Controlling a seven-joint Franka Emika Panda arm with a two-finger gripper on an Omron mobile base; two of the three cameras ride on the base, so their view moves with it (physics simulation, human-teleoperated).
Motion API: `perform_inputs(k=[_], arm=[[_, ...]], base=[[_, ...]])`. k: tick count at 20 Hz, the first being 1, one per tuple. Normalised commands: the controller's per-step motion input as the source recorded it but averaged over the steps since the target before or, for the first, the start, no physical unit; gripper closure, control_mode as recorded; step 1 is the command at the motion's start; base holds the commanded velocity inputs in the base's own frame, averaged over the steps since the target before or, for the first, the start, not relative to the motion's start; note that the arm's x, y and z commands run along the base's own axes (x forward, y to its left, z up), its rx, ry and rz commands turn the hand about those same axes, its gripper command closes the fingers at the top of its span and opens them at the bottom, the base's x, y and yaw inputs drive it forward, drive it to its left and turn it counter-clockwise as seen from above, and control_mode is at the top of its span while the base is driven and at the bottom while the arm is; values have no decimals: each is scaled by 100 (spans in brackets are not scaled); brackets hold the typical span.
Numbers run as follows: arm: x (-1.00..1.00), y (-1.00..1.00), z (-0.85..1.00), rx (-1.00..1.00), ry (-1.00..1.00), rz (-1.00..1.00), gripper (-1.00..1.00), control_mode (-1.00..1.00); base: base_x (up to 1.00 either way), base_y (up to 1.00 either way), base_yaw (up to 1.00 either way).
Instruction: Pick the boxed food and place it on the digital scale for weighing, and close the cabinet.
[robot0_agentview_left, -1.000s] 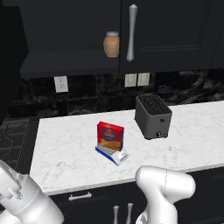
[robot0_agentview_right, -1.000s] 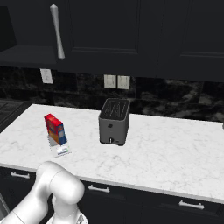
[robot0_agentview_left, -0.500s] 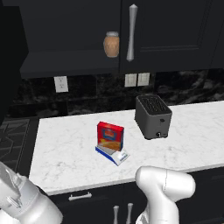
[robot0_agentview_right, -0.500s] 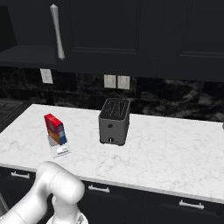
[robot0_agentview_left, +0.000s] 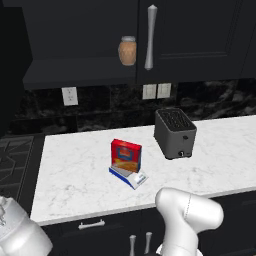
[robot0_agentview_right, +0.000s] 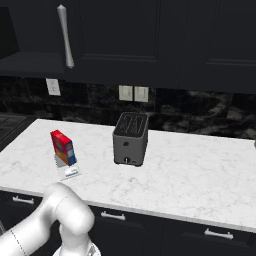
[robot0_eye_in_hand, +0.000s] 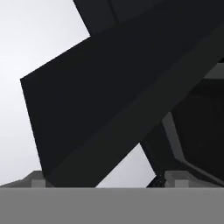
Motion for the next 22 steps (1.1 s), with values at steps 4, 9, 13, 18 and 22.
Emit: perform_inputs(k=[4, 9, 13, 18, 22], arm=[[-3, 100, -27, 2, -32, 0, -100, -100], [7, 77, -4, 4, -38, 1, -100, -100], [74, -6, 0, 56, -2, 0, -100, -100], [54, -44, 7, 78, 0, 0, -100, -100], [0, -96, 9, 94, 0, 0, -100, -100]], base=[[0, 0, 0], [0, 0, 0], [0, 0, 0], [0, 0, 0], [0, 0, 0]])
